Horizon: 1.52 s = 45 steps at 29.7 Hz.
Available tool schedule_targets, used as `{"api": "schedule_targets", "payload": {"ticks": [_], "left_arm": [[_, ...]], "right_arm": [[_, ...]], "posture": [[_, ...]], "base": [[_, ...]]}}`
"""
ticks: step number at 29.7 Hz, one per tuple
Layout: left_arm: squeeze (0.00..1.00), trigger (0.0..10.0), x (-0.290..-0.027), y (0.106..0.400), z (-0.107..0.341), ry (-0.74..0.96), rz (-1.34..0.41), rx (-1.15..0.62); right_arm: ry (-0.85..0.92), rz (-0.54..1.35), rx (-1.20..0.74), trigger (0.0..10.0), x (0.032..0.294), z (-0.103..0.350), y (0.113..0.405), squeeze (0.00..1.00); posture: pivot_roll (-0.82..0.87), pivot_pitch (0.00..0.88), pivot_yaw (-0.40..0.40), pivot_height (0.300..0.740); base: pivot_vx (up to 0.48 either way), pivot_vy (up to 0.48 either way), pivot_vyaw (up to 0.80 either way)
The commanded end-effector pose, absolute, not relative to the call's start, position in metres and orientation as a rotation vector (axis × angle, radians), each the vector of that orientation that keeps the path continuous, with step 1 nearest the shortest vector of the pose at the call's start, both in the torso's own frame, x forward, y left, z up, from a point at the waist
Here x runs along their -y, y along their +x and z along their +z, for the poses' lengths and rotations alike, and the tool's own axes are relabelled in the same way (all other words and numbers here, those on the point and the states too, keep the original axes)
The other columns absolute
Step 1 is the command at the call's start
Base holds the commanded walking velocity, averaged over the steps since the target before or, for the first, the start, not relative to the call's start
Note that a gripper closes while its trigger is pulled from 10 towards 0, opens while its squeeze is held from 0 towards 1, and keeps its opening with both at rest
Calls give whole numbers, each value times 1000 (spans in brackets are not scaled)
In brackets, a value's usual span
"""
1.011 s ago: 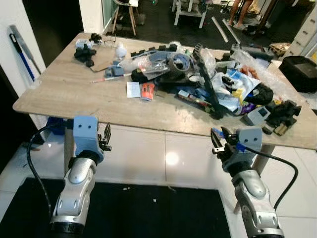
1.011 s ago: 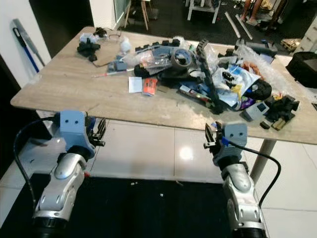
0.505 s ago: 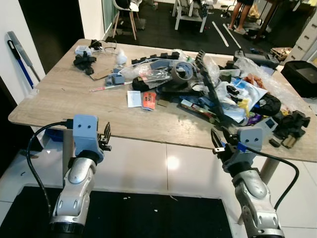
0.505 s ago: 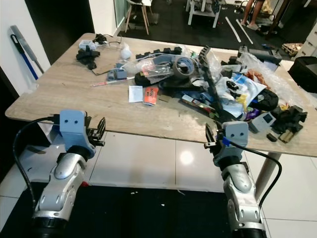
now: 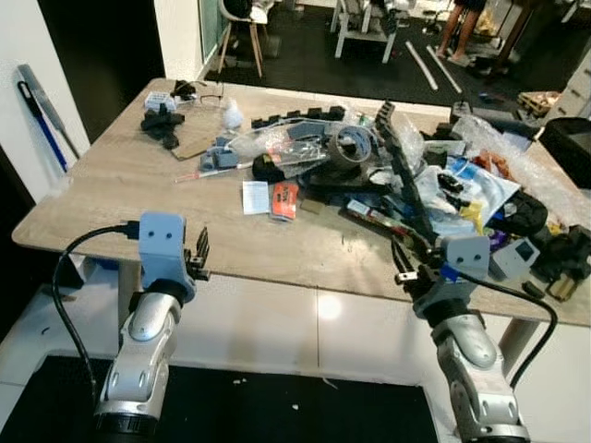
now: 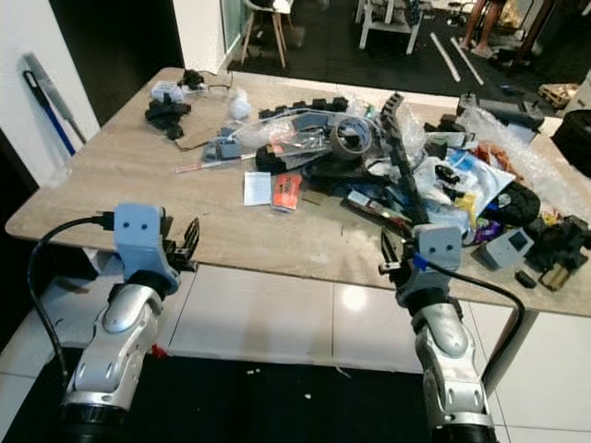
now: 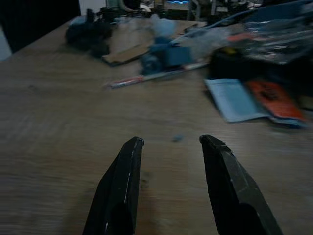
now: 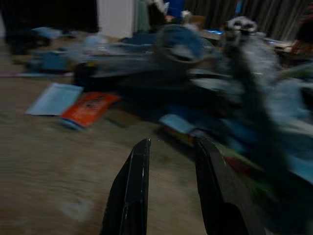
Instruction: Picking trash to rubbish bin
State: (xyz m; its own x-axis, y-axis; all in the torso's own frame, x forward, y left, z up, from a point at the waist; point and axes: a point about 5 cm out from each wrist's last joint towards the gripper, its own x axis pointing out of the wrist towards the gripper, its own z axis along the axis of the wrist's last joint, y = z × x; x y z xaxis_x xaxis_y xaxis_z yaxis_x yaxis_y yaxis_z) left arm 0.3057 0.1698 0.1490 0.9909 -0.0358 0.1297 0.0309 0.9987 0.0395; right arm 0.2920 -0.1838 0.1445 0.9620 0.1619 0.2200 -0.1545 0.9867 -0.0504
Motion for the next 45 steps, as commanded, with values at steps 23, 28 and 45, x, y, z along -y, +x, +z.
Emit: {"api": "schedule_targets", "payload": {"ticks": [23, 28, 45], "left_arm": [[0, 10000, -170, 303, 145, 43, -39, 109], [0, 10000, -170, 303, 145, 45, -37, 107], [0, 10000, -171, 303, 145, 48, -39, 105]], "right_arm": [[-57, 201, 206, 10000, 181, 141, 288, 0], [-52, 207, 205, 10000, 179, 141, 289, 0], [-63, 285, 202, 10000, 170, 141, 286, 0]], "posture": [[-46, 111, -86, 740], [-42, 114, -87, 740], [-43, 119, -86, 740]], "base": [[297, 0, 253], [297, 0, 0], [298, 0, 0]]}}
